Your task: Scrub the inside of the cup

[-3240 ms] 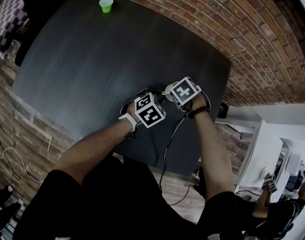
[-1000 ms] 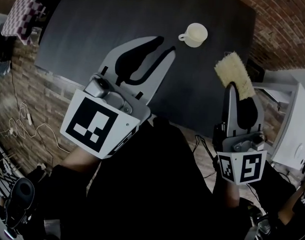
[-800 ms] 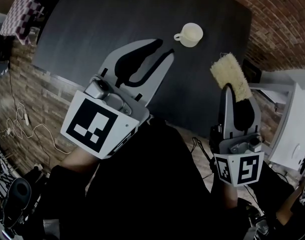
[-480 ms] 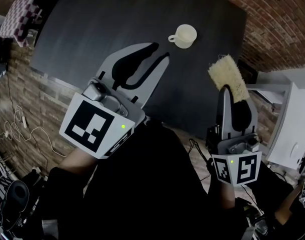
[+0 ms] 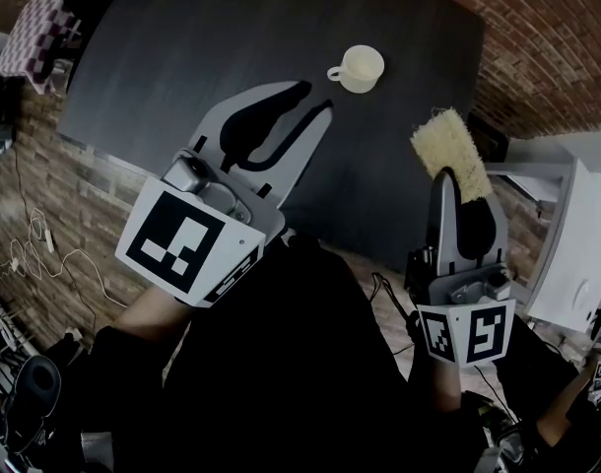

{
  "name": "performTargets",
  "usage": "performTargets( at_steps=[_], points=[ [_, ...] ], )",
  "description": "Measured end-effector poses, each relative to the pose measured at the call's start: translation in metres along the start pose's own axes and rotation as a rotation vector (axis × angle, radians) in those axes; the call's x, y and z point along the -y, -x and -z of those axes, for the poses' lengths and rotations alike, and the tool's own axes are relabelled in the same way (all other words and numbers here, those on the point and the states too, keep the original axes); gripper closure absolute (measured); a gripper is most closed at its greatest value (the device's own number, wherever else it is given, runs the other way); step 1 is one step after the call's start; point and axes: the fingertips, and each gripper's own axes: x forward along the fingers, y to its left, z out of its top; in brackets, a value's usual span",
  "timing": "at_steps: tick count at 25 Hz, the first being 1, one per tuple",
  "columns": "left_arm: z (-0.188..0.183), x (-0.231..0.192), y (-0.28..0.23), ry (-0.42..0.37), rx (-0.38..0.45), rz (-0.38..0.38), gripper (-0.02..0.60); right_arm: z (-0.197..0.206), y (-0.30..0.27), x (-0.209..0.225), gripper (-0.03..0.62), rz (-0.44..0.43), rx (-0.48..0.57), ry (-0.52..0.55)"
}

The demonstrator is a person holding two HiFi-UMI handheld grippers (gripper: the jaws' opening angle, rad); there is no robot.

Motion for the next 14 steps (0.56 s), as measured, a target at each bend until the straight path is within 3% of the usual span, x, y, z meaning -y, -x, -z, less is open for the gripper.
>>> performTargets(
  at_steps=[14],
  points=[
    [0.013,0.0,-0.005,0.007,-0.035,0.011,0.48,0.007,0.002,0.003,0.505,0.013,-0.013,-0.012]
  ],
)
